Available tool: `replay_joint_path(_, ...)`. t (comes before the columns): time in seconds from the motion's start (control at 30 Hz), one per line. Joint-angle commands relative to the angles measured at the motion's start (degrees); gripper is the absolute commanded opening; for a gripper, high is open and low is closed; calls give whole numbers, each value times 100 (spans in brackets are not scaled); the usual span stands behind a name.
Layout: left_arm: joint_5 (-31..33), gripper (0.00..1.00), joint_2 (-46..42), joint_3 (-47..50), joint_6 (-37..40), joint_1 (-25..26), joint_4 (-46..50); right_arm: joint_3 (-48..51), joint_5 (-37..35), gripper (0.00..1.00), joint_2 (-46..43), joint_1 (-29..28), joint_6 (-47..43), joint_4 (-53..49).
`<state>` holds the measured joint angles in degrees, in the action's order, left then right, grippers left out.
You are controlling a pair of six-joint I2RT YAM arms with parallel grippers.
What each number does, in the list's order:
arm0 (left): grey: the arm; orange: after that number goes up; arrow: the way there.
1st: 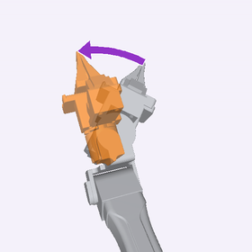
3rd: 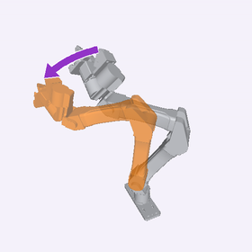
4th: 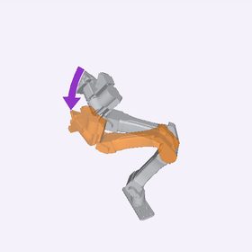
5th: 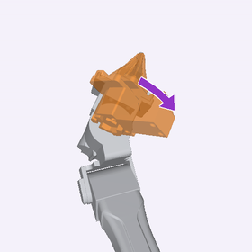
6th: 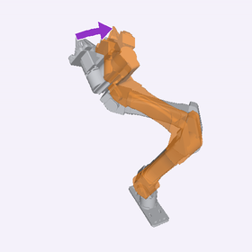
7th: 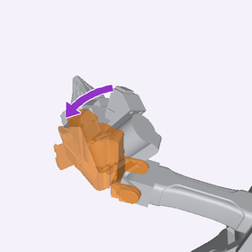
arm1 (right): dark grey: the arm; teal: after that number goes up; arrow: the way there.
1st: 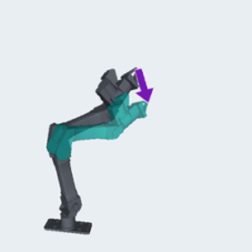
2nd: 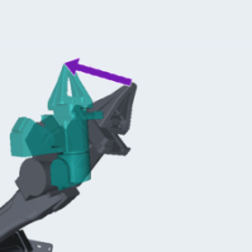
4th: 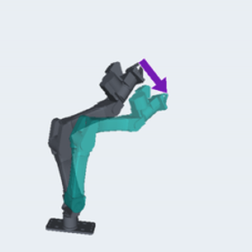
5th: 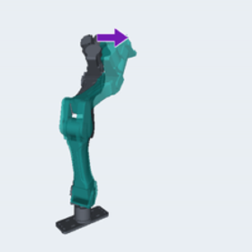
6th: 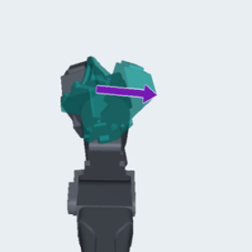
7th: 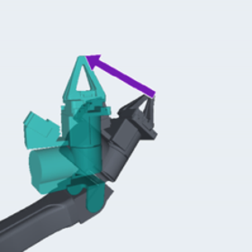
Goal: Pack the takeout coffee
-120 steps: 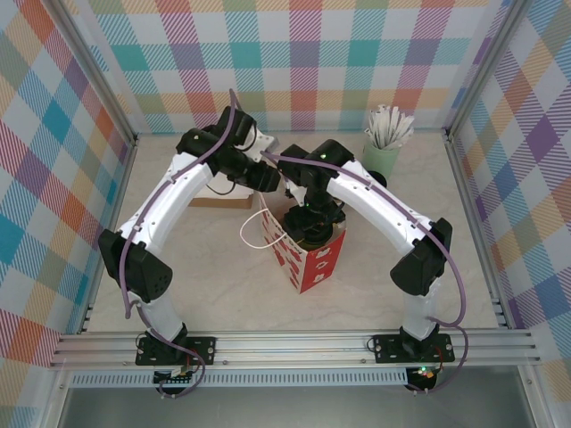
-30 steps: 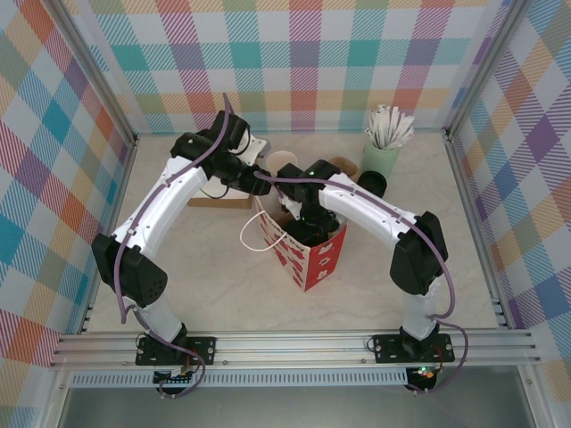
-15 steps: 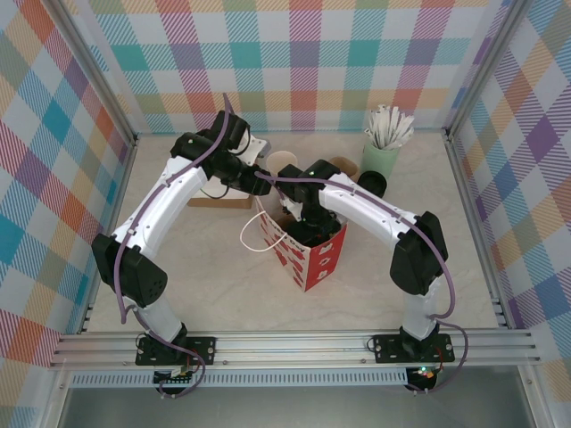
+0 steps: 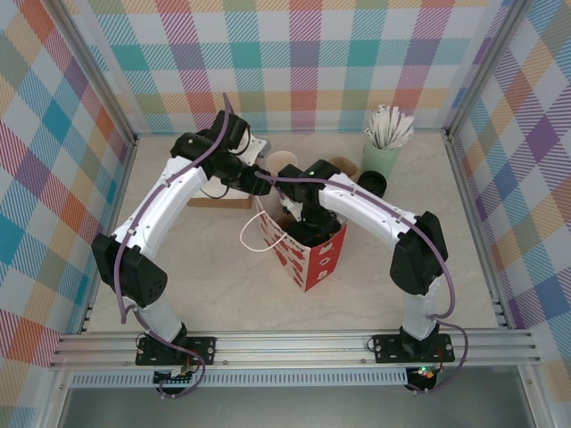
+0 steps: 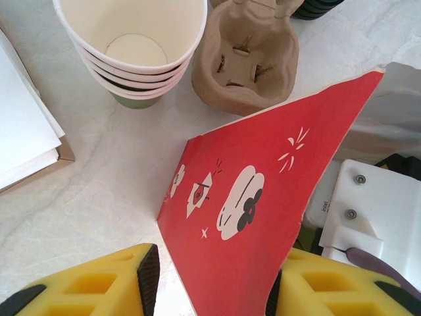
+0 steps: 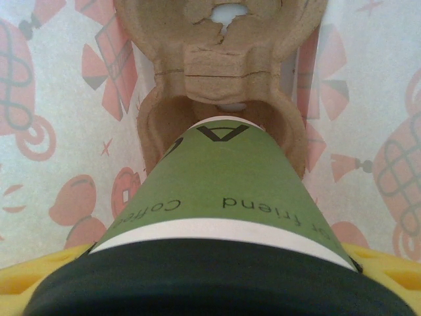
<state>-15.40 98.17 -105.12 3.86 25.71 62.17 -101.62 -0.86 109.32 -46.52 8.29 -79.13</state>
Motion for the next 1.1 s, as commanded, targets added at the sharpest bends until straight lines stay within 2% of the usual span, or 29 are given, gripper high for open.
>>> replay_joint_path(0.0,-130,46,-9,-39,28,-45,-25,-42,100,78,-79,20,28,-118)
replay_joint_path(1.07,-130,46,0,-35,32,-45,-12,157,134,78,89,22,-59,208)
